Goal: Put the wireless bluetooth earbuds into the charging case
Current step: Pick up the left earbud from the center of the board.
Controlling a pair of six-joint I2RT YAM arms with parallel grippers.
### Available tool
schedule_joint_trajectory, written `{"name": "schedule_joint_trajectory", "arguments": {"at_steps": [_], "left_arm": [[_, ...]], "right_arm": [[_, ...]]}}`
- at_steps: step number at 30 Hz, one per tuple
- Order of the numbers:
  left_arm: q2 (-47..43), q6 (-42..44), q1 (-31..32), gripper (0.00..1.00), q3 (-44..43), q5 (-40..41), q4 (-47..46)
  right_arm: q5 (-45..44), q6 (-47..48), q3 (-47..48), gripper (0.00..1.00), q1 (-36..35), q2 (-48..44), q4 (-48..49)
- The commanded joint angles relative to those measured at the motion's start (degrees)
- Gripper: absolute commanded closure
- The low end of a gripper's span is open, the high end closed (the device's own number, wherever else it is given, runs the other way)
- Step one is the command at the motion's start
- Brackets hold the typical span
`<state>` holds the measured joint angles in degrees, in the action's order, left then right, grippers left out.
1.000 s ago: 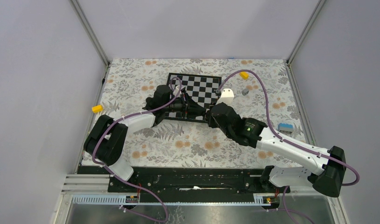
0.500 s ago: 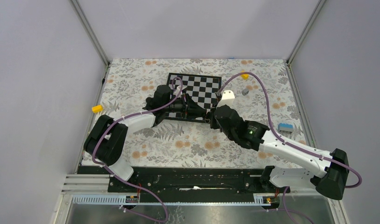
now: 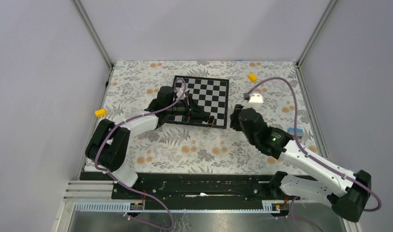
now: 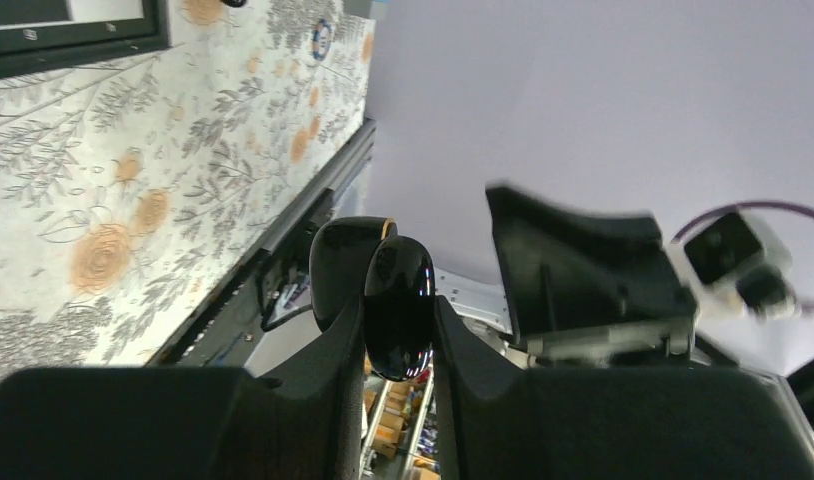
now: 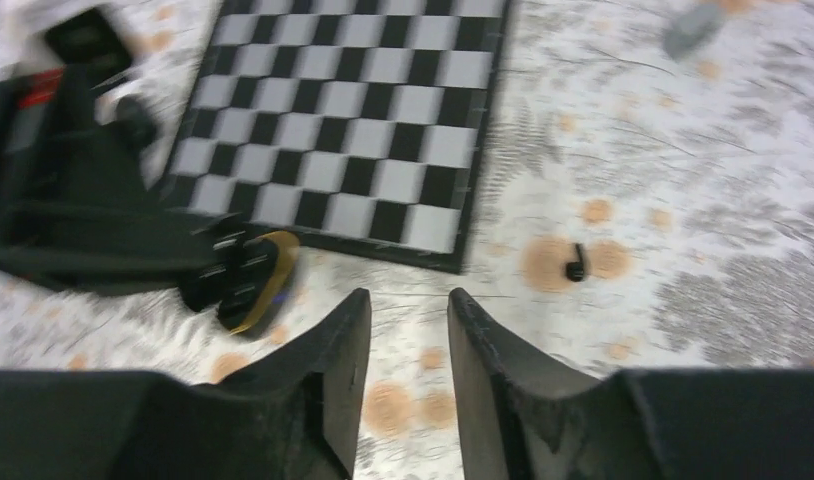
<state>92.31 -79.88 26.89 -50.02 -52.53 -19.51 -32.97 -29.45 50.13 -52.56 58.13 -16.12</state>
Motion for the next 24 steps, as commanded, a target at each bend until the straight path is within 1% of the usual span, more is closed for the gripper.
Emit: {"name": "schedule_joint_trajectory", "arguments": {"at_steps": [1, 3, 5, 6, 8, 10, 14, 18, 21, 24], "left_arm": [[-2.4, 11.6, -0.4, 1.00, -4.6, 1.3, 10.1], [-2.2, 12.3, -0.4, 1.00, -4.5, 1.1, 10.3], [-2.4, 12.8, -0.4, 1.00, -4.5, 1.1, 10.3], [-2.4, 12.9, -0.4, 1.00, -4.4, 1.2, 10.2], [-2.4, 13.2, -0.4, 1.00, -4.5, 1.2, 10.3], [-2.3, 13.4, -0.4, 1.00, -4.5, 1.1, 10.3], [-2.2, 13.7, -0.4, 1.00, -4.4, 0.9, 10.2], [-1.9, 13.9, -0.4, 1.00, -4.4, 0.6, 10.1], [-1.4, 14.0, -0.3, 1.00, -4.6, 0.5, 9.9], [-1.0, 14.0, -0.3, 1.00, -4.6, 0.2, 9.6]], "right_arm": [[7.4, -2.8, -7.5, 0.56, 14.0, -3.4, -4.2], [14.5, -3.4, -10.8, 0.54, 20.6, -2.1, -3.9], [20.8, -3.8, -13.3, 0.53, 25.6, 0.1, -2.3], [23.2, -3.9, -14.2, 0.54, 27.2, 1.3, -1.1], [24.8, -4.3, -15.2, 0.55, 28.4, 3.6, 1.3], [24.4, -4.6, -15.1, 0.55, 28.7, 6.2, 2.9], [20.7, -4.7, -13.2, 0.55, 28.7, 11.8, 3.8], [19.8, -4.5, -12.9, 0.54, 28.7, 14.5, 7.0], [16.9, -3.3, -11.7, 0.54, 28.7, 16.9, 7.0], [16.3, -2.4, -10.8, 0.55, 28.7, 19.6, 8.5]]}}
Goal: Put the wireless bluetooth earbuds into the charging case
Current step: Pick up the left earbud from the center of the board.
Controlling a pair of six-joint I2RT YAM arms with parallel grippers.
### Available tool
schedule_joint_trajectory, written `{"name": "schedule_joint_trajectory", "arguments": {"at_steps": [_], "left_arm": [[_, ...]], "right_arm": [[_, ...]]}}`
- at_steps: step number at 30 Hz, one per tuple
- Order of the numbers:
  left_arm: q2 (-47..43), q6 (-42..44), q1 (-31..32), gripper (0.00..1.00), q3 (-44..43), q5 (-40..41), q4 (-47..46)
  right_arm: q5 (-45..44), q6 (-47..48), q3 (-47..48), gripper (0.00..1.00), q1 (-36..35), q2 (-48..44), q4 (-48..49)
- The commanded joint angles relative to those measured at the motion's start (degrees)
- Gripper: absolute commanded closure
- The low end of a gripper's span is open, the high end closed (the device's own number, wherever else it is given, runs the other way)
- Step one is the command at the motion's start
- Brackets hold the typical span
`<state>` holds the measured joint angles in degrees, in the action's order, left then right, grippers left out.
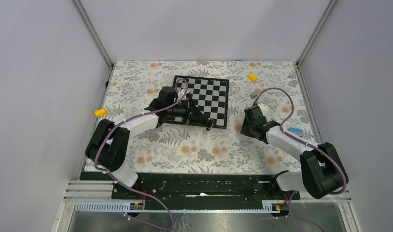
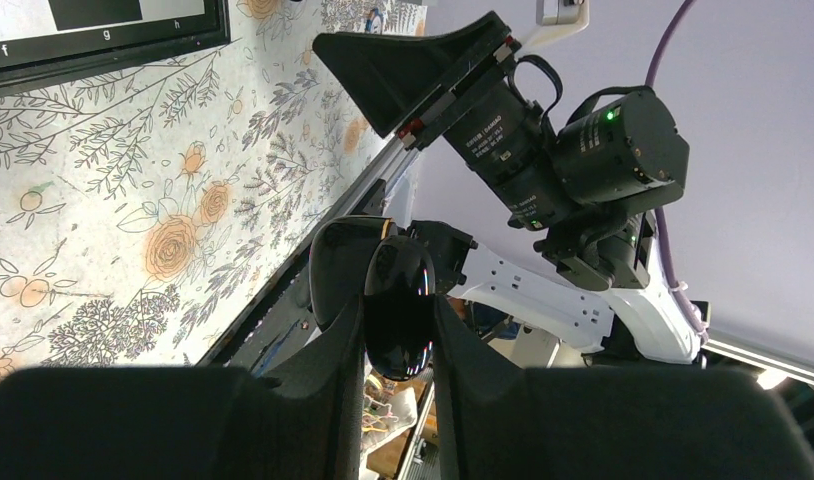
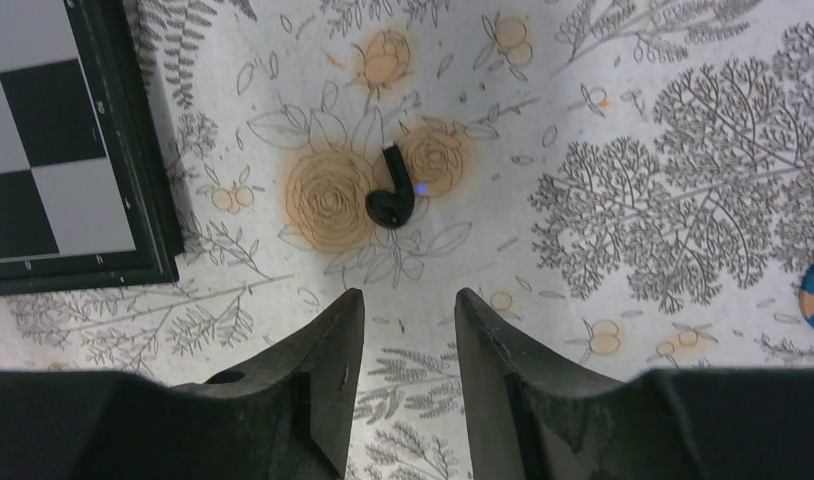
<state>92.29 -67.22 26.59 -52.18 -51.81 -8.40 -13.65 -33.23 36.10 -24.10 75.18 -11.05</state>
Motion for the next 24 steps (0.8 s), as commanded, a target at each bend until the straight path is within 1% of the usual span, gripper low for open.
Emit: {"name": "schedule_joint_trajectory", "arguments": {"at_steps": [1, 6, 9, 13, 19, 24], "left_arm": [[-0.8, 1.3, 0.0, 1.00, -2.6, -0.6, -1.6], [-0.7, 1.2, 0.0, 1.00, -2.6, -0.9, -1.8], [-0.6, 1.2, 0.0, 1.00, -2.5, -1.0, -2.0], [-0.3, 0.9, 0.0, 1.00, -2.6, -1.3, -2.5], [0.1, 0.9, 0.0, 1.00, -3.3, -1.5, -2.5], [0.2, 0.8, 0.0, 1.00, -3.5, -1.5, -2.3]], "right_arm": [[-2.7, 1.6, 3.6, 0.55, 0.3, 3.6, 3.8], [-4.3, 2.7, 5.8, 0.57, 0.3, 9.2, 4.1], [-5.1, 3.4, 6.9, 0.60, 0.3, 11.0, 3.9], [-7.9, 4.5, 8.1, 0.61, 0.3, 12.9, 3.3], [-11.5, 6.3, 9.3, 0.61, 0.3, 13.3, 0.5], [-10.9, 6.9, 8.3, 0.62, 0.7, 11.8, -0.7]]}}
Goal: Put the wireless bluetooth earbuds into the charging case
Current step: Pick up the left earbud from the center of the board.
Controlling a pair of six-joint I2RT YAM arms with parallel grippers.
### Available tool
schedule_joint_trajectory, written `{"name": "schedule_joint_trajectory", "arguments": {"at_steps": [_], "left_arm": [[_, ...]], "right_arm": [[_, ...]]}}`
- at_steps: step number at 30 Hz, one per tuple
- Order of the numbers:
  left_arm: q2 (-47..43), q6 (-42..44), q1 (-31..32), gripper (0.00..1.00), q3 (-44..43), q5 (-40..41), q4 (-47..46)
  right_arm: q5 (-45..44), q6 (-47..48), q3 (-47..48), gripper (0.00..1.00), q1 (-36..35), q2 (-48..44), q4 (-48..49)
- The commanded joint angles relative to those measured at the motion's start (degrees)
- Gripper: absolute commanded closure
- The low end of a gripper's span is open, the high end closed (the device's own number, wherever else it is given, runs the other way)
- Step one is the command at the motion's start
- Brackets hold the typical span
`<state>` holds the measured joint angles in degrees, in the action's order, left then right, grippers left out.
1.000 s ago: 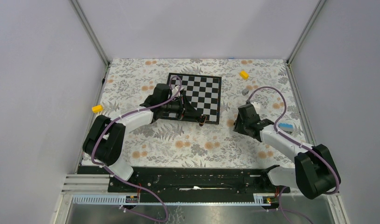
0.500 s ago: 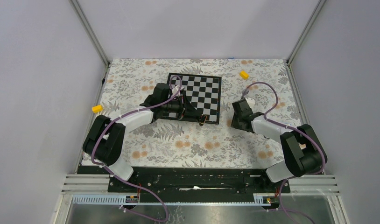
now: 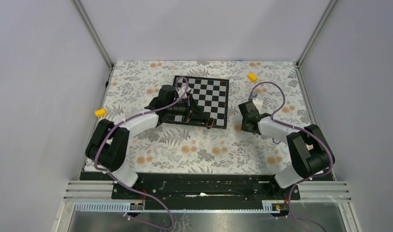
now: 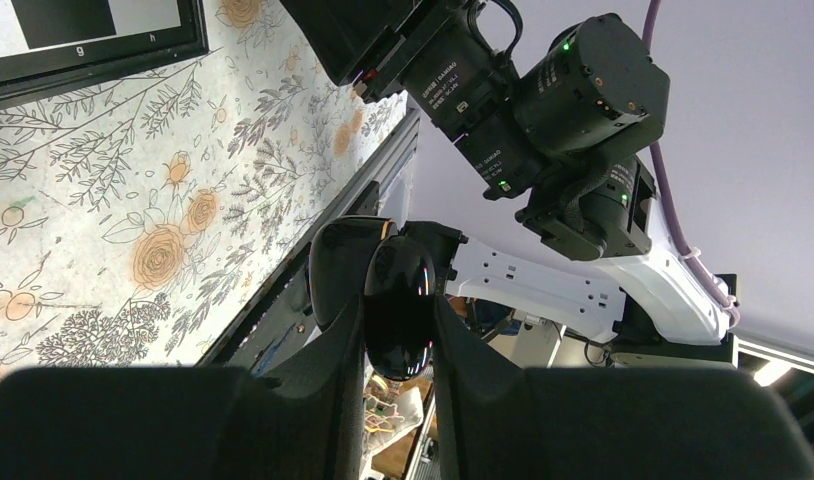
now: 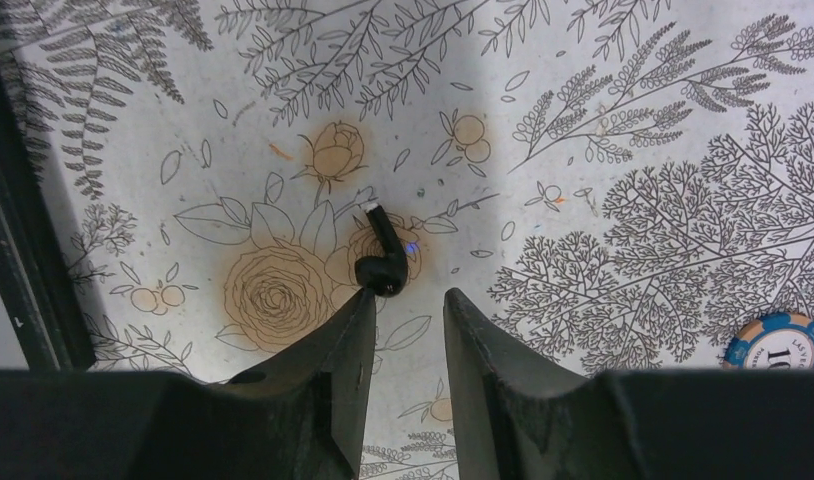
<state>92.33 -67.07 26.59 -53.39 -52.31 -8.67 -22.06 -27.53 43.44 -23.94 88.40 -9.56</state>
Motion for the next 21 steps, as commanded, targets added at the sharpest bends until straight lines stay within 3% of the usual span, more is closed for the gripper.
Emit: {"name": "schedule_joint_trajectory", "arguments": {"at_steps": [1, 15, 21], "left_arm": [[0.1, 0.6, 0.0, 1.00, -2.3, -1.0, -2.1], [-0.4, 0.5, 0.0, 1.00, -2.3, -0.9, -2.0], [-0.7, 0.8, 0.0, 1.00, -2.4, -1.0, -2.1]], "right_arm": [[-1.7, 1.2, 0.8, 0.62, 0.8, -1.9, -2.1], [-2.0, -2.4, 3.9, 0.63, 5.9, 1.9, -6.0], [5.6, -5.9, 2.0, 0.65, 5.9, -4.6, -2.8]]}}
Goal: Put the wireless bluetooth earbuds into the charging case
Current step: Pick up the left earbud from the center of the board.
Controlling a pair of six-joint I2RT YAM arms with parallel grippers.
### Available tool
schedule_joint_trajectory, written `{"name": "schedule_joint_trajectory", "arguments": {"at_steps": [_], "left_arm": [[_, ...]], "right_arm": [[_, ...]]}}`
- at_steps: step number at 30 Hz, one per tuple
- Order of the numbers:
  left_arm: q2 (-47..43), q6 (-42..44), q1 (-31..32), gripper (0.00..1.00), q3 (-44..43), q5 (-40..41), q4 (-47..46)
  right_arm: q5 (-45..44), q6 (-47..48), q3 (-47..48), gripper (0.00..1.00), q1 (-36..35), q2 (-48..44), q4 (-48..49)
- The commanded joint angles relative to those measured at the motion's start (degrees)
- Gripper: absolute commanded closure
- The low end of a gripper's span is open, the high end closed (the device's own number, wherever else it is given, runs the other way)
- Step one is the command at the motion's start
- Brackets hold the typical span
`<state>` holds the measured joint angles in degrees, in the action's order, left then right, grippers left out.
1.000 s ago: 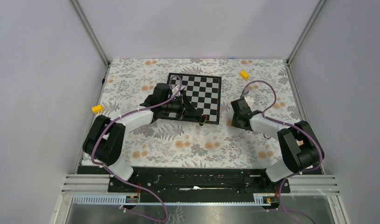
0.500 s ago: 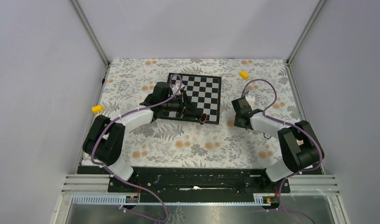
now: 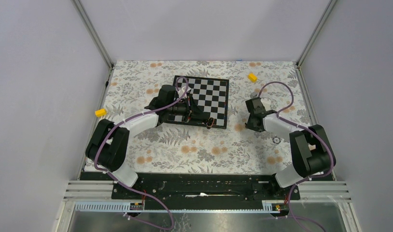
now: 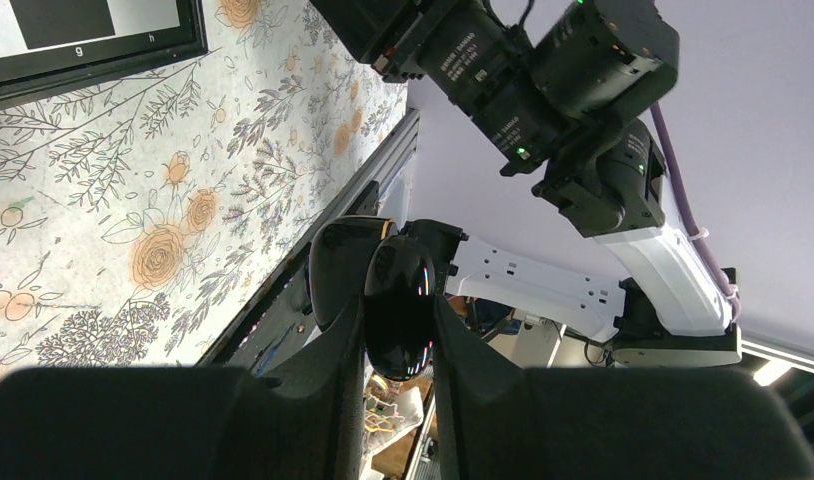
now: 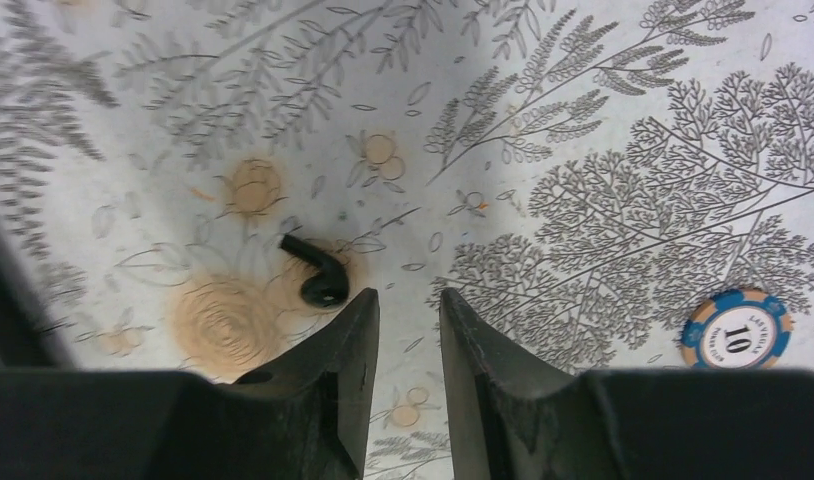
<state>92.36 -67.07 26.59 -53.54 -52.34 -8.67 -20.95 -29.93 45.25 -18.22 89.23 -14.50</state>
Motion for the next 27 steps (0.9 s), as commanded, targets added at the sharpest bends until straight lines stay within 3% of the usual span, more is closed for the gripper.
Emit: {"name": "schedule_joint_trajectory", "arguments": {"at_steps": [1, 4, 12, 22, 27], "left_arm": [[-0.6, 0.8, -0.1, 1.00, -2.1, -1.0, -2.1], [-0.4, 0.8, 0.0, 1.00, -2.0, -1.1, -2.4], [-0.6, 0.7, -0.1, 1.00, -1.9, -1.2, -2.7], [-0.8, 0.5, 0.0, 1.00, -1.8, -0.9, -2.7], [-0.9, 0.4, 0.0, 1.00, -1.9, -1.2, -2.6]], "right_arm": [[6.2, -4.1, -0.8, 0.65, 0.1, -6.9, 3.8], [9.1, -4.4, -2.1, 0.62, -0.1, -8.7, 5.0], [10.8, -2.7, -0.1, 0.52, -0.2, -2.5, 3.9], [-0.8, -1.1, 3.4, 0.53, 0.1, 2.0, -2.3], [-2.5, 0.5, 4.3, 0.54, 1.6, 2.6, -3.4]]}}
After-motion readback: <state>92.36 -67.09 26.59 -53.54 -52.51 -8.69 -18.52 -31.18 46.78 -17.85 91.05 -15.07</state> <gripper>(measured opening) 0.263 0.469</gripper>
